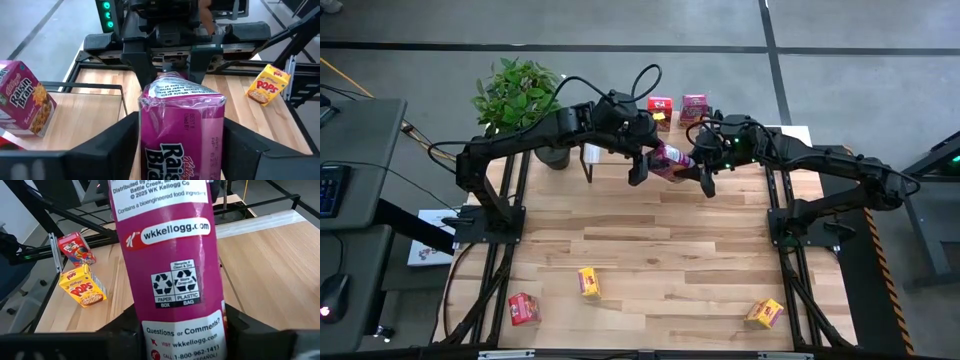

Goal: Stack cereal on shelf
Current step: Put the purple cereal box on the shelf

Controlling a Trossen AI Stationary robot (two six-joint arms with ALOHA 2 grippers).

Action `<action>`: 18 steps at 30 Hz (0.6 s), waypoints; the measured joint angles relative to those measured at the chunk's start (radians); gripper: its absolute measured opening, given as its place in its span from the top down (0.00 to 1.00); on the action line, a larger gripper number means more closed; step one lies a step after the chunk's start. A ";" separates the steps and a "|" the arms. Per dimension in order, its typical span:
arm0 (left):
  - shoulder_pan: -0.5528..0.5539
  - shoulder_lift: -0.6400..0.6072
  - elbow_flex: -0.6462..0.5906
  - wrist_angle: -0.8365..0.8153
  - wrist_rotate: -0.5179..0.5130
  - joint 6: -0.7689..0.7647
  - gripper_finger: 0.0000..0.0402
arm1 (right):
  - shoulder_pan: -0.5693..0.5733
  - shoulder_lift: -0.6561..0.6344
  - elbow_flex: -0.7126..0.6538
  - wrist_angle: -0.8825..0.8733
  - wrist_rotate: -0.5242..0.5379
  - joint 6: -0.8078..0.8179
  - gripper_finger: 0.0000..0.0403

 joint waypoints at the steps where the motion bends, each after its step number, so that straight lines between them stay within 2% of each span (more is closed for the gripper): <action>1: 0.001 -0.003 0.007 -0.010 0.000 -0.002 0.42 | 0.000 0.000 0.000 -0.002 0.000 0.000 0.67; 8: 0.037 -0.088 0.115 -0.096 0.000 0.054 0.38 | -0.028 -0.033 0.000 -0.132 0.003 -0.063 0.62; 11: 0.073 -0.158 0.107 -0.151 -0.001 0.045 0.39 | -0.063 -0.069 0.000 -0.245 0.024 -0.111 0.61; 13: 0.102 -0.217 0.067 -0.154 -0.001 0.006 0.39 | -0.099 -0.104 -0.010 -0.296 0.035 -0.143 0.62; 15: 0.122 -0.284 -0.014 -0.105 -0.001 -0.043 0.39 | -0.146 -0.151 -0.055 -0.276 0.027 -0.144 0.62; 18: 0.119 -0.394 -0.207 0.086 0.001 -0.116 0.39 | -0.219 -0.242 -0.187 -0.105 -0.007 -0.081 0.62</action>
